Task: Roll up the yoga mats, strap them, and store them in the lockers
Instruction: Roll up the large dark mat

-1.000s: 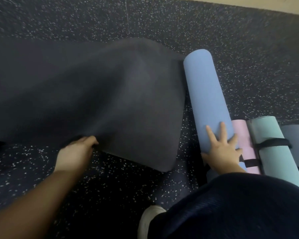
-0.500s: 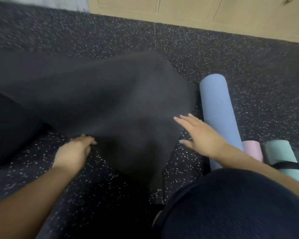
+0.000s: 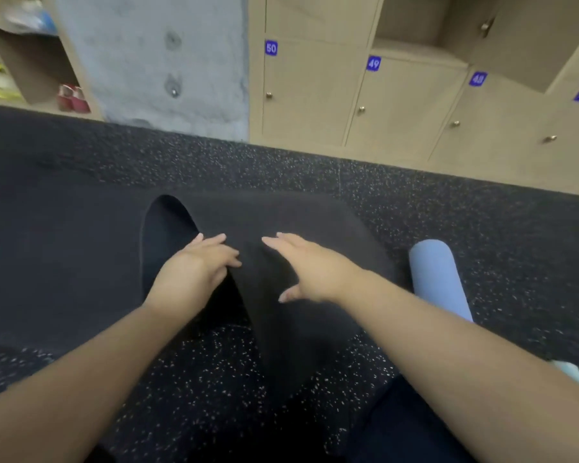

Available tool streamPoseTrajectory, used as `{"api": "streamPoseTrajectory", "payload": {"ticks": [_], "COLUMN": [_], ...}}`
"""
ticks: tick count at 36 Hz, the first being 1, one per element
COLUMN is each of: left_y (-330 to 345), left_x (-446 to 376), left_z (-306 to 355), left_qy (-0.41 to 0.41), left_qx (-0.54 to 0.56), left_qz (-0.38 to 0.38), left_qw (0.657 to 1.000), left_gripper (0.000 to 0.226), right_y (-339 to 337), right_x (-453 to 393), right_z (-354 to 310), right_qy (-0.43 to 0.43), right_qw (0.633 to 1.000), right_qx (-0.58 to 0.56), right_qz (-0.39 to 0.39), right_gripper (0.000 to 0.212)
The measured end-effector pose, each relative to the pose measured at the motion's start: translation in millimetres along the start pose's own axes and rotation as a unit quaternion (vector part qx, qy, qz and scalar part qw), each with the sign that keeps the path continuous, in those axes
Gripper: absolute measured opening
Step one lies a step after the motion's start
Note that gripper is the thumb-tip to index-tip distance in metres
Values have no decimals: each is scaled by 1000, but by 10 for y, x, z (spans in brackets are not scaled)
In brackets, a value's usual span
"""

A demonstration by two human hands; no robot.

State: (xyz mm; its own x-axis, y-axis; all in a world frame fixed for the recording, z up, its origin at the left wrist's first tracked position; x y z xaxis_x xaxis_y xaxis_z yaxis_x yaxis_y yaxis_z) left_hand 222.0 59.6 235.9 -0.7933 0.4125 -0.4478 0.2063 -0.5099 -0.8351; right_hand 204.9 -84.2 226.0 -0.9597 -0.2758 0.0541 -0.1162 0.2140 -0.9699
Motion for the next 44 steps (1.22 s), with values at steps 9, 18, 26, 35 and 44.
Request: {"api": "streamPoseTrajectory", "payload": {"ticks": [9,18,26,35,44], "left_y": [-826,-837,-539,-62,30], "left_x": [321,669,764,856,659], "left_z": [225,201,66,-367,-665], "left_qy": [13,-69,-171,-271,-303], "left_qx": [112,211,276,200,154], "left_qz": [127,136,49,-44,58], "left_qw": [986,966,945,941,939], "left_gripper": [32,39,44,90,50], "right_y": [-36,2,-5,-166,-313], "right_x": [238,290,114,27,67], "right_z": [-467,-516,-629,-498,-309], "right_qy": [8,11,-22,37,42], "right_qw": [997,998,988,982,987], "right_qx": [-23,29,91,103,5], "right_qz": [71,64,124,154,155], "right_gripper": [119,100,46,28,36]}}
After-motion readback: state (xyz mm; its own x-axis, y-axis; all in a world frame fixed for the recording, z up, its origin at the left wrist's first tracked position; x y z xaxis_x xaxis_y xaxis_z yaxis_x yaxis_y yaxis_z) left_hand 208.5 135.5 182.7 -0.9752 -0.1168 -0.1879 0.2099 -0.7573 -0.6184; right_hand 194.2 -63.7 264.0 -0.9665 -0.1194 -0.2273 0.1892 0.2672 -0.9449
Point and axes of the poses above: each hand's wrist, its own x-axis away from the middle knuckle, its own y-axis out of the palm, z = x × y, the point moved 9 cm from there along -x, towards the middle knuckle, and after that the axes turned 11 degrees about z, right-handed, at the moved point
